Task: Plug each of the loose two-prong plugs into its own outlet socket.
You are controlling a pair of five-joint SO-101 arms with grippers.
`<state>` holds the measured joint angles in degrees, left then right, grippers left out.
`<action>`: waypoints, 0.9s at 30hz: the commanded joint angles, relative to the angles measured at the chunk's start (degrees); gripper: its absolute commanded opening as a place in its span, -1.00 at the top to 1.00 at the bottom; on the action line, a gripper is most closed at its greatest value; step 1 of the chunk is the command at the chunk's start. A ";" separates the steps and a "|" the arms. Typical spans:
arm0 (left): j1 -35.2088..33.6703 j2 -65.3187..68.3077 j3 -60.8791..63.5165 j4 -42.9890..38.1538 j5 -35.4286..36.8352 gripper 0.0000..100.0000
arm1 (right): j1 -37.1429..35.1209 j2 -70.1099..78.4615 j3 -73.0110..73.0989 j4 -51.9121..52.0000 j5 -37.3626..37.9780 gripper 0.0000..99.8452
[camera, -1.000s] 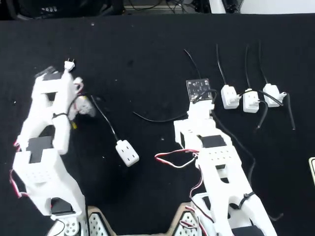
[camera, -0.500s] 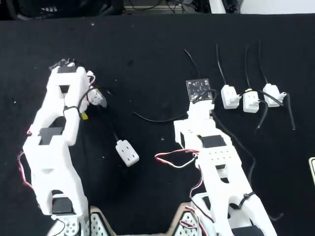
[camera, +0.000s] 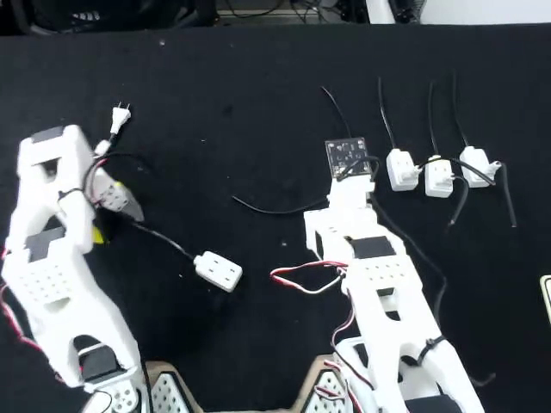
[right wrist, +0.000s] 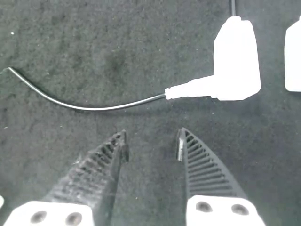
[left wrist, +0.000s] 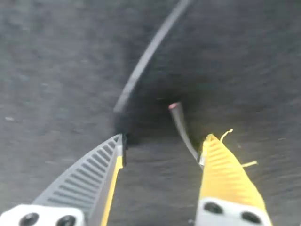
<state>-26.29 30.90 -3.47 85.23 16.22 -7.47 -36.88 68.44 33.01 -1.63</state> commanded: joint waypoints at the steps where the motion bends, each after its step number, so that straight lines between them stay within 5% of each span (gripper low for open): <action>1: -7.16 0.44 5.76 0.97 -9.85 0.48 | 0.97 -1.98 -4.00 -0.44 -0.18 0.68; 12: -6.02 -19.60 10.77 0.97 -24.79 0.48 | 1.23 -1.98 -4.00 -0.53 -0.18 0.68; 19: 4.00 -30.86 19.38 0.70 -33.67 0.48 | 1.41 -1.98 -4.18 -0.44 -0.18 0.68; 27: 18.33 -39.65 41.10 -12.57 -39.21 0.48 | 1.41 -1.98 -4.26 -0.44 -0.18 0.68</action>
<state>-14.07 -3.03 30.64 77.93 -22.20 -7.12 -36.88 68.44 33.01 -1.54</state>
